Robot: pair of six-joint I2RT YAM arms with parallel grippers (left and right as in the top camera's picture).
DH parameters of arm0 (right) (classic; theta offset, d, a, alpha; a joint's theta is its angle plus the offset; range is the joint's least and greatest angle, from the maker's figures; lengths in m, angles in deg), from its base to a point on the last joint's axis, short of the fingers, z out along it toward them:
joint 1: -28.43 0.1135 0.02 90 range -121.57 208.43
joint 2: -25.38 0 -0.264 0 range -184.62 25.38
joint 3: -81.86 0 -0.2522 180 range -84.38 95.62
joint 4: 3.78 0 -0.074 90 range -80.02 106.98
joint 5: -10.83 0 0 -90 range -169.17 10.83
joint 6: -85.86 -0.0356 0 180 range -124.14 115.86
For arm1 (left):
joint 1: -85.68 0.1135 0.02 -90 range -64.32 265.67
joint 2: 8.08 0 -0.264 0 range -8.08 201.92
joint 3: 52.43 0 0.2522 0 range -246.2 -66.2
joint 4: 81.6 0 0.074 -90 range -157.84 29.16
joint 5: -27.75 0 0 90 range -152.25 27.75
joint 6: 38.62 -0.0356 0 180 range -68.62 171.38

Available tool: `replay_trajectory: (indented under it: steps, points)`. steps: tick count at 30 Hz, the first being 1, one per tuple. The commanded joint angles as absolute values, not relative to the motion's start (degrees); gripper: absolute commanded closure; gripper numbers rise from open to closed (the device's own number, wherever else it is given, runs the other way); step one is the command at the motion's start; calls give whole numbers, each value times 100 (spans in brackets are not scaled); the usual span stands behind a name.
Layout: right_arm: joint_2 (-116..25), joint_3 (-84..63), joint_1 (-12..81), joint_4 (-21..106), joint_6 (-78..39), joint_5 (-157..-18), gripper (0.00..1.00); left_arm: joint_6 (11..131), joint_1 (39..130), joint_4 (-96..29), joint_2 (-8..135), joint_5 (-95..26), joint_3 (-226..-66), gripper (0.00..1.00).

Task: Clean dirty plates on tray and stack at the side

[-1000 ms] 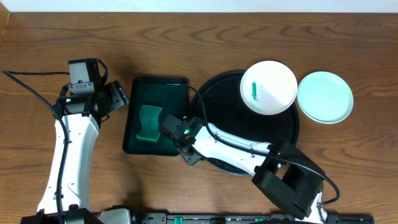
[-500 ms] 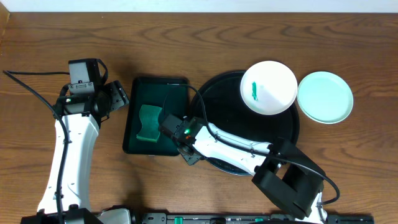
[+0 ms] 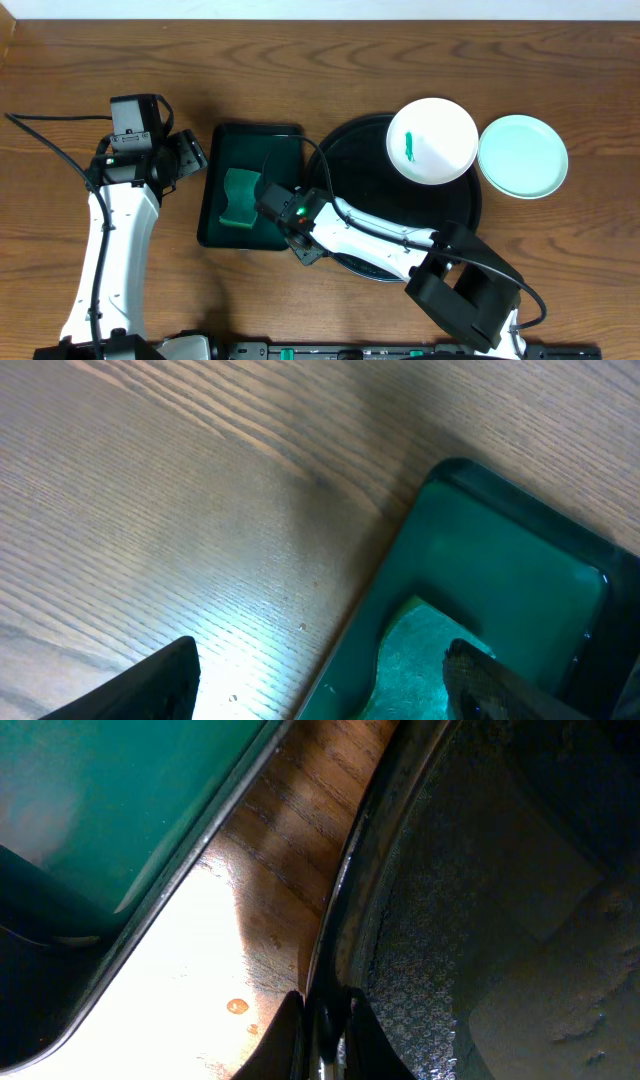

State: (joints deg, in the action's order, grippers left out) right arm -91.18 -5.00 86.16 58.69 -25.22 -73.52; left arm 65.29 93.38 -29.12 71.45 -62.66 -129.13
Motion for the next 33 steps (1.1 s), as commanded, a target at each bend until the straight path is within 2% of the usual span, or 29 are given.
replay_trajectory:
  steps: [1,33]
  points:
    - [-9194,-546,8780,5690,-2426,-8125,99,6562,9349,-2908,7167,-6338,-12942,21]
    - [-9159,-544,8844,5600,-2234,-8591,99,6562,9349,-2908,7167,-6338,-12942,22]
